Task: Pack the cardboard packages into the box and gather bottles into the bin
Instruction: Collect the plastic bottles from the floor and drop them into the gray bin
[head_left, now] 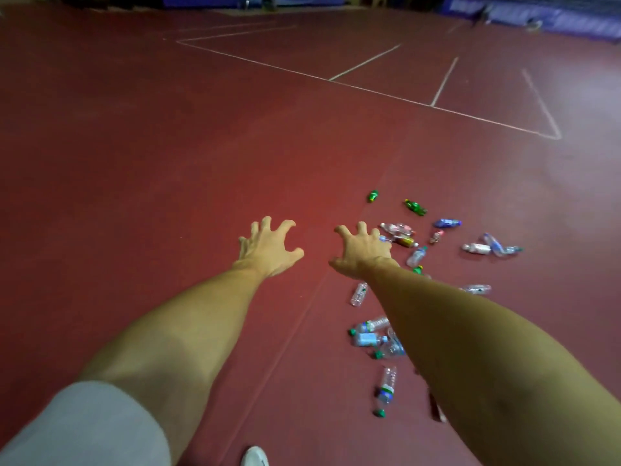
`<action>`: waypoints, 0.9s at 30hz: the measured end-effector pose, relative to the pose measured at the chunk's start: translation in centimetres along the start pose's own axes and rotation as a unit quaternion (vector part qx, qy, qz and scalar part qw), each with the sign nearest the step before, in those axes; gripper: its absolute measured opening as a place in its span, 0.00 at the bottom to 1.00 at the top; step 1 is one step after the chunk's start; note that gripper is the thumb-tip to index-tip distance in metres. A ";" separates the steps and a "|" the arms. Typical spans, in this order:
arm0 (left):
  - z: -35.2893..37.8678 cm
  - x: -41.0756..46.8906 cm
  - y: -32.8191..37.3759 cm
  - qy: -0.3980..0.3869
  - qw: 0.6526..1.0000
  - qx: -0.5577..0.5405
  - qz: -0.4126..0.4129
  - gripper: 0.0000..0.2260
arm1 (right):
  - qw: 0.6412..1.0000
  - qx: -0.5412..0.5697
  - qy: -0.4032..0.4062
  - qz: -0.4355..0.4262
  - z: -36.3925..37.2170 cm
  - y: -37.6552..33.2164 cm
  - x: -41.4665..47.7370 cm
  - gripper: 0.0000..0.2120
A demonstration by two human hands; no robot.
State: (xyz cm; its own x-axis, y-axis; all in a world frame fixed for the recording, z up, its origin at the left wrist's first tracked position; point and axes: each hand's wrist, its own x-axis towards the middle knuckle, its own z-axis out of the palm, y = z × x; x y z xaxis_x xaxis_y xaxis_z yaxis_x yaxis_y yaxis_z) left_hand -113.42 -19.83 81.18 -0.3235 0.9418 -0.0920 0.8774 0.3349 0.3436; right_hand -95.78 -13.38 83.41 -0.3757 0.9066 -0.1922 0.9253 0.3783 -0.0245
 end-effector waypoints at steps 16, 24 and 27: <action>5.2 15.4 10.3 -0.075 0.984 0.050 0.152 0.29 | 0.986 0.049 -0.016 0.156 2.1 11.5 9.4 0.32; 11.3 20.2 19.5 -0.105 0.973 0.073 0.191 0.30 | 0.980 0.067 -0.038 0.182 4.6 21.4 13.1 0.35; 14.2 22.9 23.4 -0.116 0.972 0.069 0.192 0.29 | 0.980 0.063 -0.047 0.183 5.9 26.3 14.9 0.36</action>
State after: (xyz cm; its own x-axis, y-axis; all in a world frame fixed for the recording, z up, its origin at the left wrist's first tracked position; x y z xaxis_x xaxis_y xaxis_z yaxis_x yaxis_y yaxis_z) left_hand -95.24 9.99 73.84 0.1124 0.9744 -0.1947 0.9618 -0.0574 0.2678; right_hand -76.79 8.98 74.10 -0.0161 0.9536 -0.3008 0.9984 -0.0008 -0.0562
